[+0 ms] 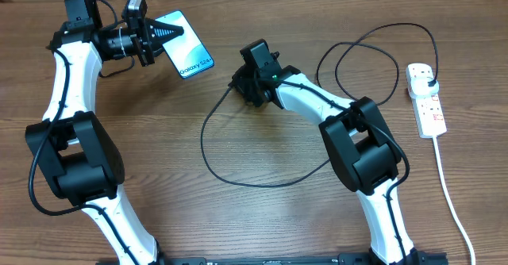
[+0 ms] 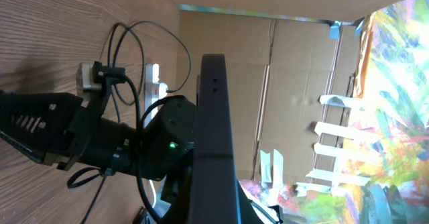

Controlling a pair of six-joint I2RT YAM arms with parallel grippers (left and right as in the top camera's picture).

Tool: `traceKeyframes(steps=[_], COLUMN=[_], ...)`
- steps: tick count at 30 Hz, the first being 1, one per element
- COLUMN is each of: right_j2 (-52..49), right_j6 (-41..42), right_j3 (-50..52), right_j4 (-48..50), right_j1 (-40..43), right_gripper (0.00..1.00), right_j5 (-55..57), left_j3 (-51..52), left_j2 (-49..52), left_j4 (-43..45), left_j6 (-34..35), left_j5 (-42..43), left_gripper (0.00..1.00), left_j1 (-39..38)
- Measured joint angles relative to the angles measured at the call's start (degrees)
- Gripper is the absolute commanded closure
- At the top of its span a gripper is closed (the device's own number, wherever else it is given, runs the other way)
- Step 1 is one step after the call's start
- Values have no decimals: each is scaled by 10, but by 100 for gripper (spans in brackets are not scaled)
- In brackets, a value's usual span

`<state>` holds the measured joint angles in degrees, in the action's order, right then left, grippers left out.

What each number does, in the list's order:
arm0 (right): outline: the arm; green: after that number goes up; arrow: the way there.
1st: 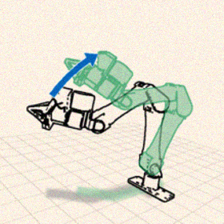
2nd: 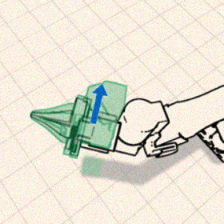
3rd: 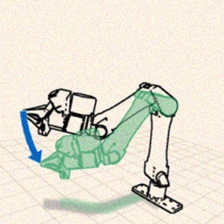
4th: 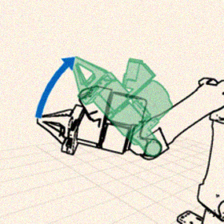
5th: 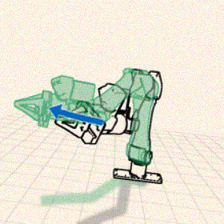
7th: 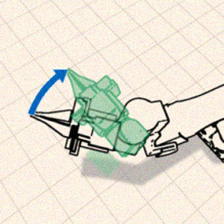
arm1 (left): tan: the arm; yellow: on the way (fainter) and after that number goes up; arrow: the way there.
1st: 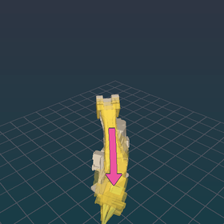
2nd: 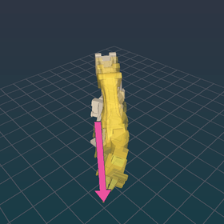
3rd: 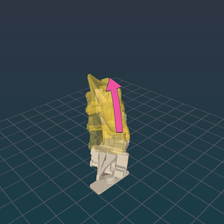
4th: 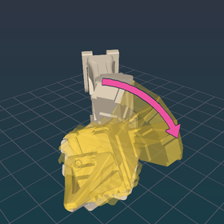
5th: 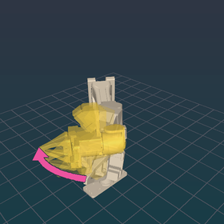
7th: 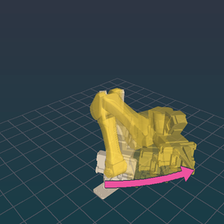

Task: Plug charger to phone and switch on socket
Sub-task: 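Lower the right gripper and grasp the black cable's USB-C end, then lift the cable end with the right gripper toward the phone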

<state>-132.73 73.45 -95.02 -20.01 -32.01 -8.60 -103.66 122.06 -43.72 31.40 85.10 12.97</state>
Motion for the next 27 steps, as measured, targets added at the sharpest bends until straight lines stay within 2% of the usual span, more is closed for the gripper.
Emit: traceKeyframes(steps=[7, 10, 12, 16, 21, 23, 27], right_j2=[-2, -4, -4, -4, -4, -4, -7], right_j6=[0, 0, -8, -69, -252, -336, -466], right_j3=[-1, -3, -5, -13, -17, -17, -17], right_j4=[0, -6, -15, -47, -104, -159, -235], right_j1=[0, 0, 0, 3, 27, 48, 96], right_gripper=[88, 96, 96, 96, 96, 96, 96], right_j5=[-2, -5, -5, -17, -138, -212, -290], left_j3=[0, 0, 0, 0, 0, 0, 0], left_j2=[0, 0, 0, 0, 0, 0, 0], left_j4=[0, 0, 0, 0, 0, 0, 0], left_j6=[0, 0, 0, 0, 0, 0, -6], left_j5=[-2, -13, -16, -22, -30, -31, -33], left_gripper=[96, 96, 96, 96, 96, 96, 96], left_j1=[0, 0, -2, -2, -3, -3, -5])
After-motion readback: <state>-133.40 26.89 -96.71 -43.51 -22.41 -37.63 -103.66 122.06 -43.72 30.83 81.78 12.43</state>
